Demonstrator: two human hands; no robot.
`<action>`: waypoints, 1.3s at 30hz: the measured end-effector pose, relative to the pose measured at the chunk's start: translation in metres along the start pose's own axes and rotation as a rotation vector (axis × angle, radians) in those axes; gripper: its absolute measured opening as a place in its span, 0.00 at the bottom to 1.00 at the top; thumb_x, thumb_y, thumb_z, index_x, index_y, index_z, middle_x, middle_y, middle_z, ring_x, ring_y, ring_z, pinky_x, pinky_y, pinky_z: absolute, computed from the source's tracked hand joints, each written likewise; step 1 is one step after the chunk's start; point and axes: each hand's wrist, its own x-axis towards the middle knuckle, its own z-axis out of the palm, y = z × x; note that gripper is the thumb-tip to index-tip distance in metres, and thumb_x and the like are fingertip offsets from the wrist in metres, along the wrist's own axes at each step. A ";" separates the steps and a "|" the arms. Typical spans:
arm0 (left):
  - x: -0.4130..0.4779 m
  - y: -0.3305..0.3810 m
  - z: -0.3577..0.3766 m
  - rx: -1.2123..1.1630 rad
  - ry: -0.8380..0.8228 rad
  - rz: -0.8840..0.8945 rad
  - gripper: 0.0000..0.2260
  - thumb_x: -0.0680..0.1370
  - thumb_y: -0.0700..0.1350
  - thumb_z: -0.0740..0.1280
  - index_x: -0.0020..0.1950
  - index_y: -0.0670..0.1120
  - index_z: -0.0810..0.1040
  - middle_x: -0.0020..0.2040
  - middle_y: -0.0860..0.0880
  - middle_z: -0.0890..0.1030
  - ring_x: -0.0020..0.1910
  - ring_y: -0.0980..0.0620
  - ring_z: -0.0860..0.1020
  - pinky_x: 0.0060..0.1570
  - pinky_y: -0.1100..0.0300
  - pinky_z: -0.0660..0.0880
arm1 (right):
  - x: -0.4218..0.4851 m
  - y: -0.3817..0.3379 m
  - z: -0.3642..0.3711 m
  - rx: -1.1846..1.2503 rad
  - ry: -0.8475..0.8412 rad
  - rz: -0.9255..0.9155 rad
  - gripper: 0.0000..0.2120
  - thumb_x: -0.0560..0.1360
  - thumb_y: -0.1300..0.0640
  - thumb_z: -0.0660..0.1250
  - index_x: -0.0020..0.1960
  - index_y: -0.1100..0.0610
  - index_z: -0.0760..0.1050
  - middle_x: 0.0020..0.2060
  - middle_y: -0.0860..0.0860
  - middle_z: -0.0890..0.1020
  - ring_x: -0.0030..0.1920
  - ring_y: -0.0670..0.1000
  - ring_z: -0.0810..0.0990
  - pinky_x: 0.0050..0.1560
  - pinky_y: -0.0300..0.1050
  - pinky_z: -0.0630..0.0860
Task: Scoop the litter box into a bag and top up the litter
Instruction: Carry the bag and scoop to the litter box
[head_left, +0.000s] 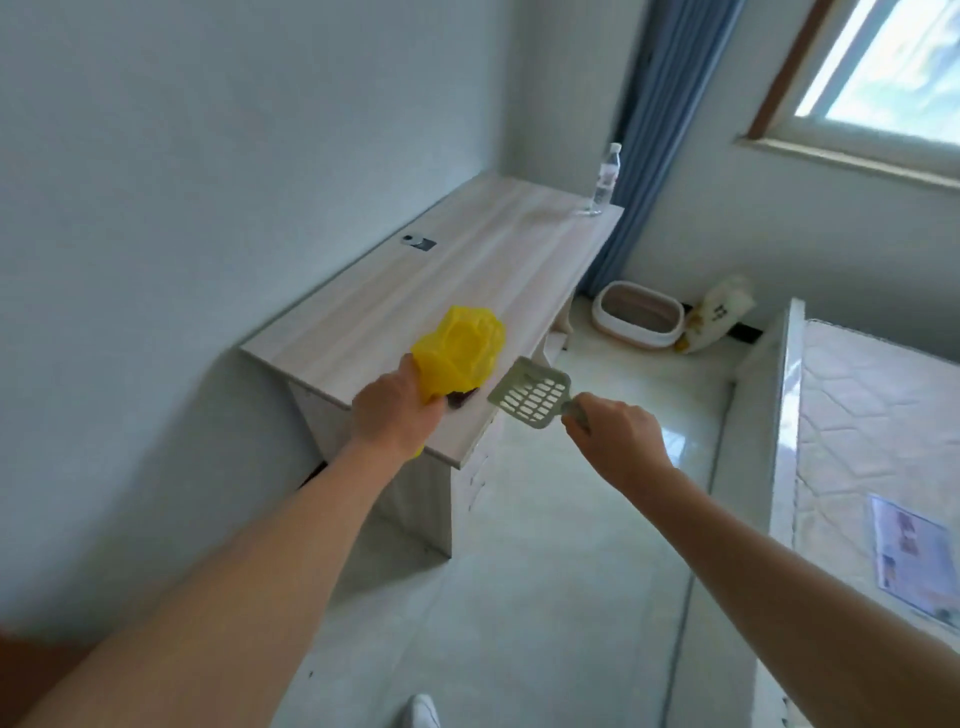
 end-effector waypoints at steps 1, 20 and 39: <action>0.013 0.008 0.004 -0.015 -0.018 0.035 0.21 0.78 0.55 0.66 0.64 0.43 0.71 0.50 0.39 0.83 0.50 0.36 0.81 0.41 0.51 0.72 | 0.000 0.010 -0.001 -0.018 0.004 0.044 0.11 0.79 0.47 0.61 0.49 0.52 0.78 0.39 0.51 0.84 0.39 0.57 0.82 0.36 0.43 0.64; 0.182 0.159 0.101 0.046 -0.131 0.225 0.20 0.79 0.56 0.64 0.62 0.42 0.71 0.42 0.43 0.80 0.37 0.42 0.76 0.36 0.55 0.68 | 0.099 0.191 0.032 0.077 0.051 0.368 0.10 0.78 0.49 0.64 0.44 0.55 0.77 0.37 0.53 0.83 0.38 0.59 0.80 0.34 0.44 0.64; 0.363 0.309 0.213 0.113 -0.192 0.319 0.22 0.78 0.57 0.67 0.65 0.44 0.71 0.49 0.41 0.83 0.47 0.38 0.82 0.38 0.56 0.69 | 0.252 0.357 0.051 0.154 0.050 0.412 0.10 0.80 0.49 0.63 0.48 0.54 0.78 0.37 0.50 0.83 0.33 0.50 0.77 0.34 0.45 0.76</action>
